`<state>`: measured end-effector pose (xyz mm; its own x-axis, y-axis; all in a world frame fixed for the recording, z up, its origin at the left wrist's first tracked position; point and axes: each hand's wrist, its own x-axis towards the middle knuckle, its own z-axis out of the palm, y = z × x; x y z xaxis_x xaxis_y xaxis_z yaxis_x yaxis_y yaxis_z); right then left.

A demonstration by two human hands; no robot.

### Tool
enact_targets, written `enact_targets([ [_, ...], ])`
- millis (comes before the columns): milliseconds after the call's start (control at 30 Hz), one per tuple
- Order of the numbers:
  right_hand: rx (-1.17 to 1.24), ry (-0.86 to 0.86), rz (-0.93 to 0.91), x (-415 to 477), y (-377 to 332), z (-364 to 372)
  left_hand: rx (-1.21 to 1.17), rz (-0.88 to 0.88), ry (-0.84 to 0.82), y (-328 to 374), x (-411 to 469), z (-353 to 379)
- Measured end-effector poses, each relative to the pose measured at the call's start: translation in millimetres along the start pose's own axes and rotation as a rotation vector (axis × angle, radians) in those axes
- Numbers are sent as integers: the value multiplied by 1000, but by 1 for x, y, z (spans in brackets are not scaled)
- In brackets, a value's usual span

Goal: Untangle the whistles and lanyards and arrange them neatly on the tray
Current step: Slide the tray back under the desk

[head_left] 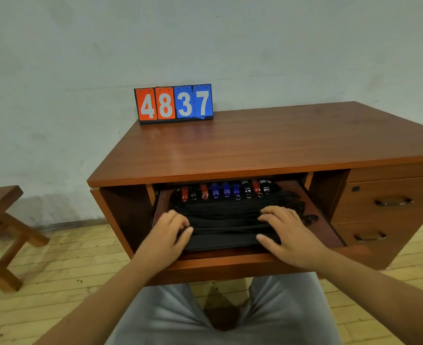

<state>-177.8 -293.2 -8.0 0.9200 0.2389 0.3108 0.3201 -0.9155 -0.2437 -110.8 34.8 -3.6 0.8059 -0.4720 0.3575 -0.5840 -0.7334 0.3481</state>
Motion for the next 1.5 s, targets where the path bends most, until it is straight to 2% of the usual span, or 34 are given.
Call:
enact_targets([
  [100, -70, -27, -129, -8, 1, 10, 5, 124, -89, 1, -19, 9],
  [200, -167, -41, -246, -4, 1, 14, 93, 224, -40, -4, -22, 16],
  [367, -236, -35, -240, 10, 4, 17, 184, 320, 28, -13, -6, 20],
  [567, -280, -2, -160, 34, 11, 21, 275, 242, 58, -21, 21, 23],
  [767, -379, 22, 15, 66, 18, 21, 425, 136, 103, -28, 54, 27],
  [1033, -437, 61, 202, 112, 27, 29, 552, -12, 53, -37, 98, 27],
  [1300, -450, 266, 301, 137, 25, 52, 629, -75, 224, -37, 126, 41],
  [1500, -451, 287, 334, 146, 22, 60, 637, -125, 246, -37, 135, 43],
])
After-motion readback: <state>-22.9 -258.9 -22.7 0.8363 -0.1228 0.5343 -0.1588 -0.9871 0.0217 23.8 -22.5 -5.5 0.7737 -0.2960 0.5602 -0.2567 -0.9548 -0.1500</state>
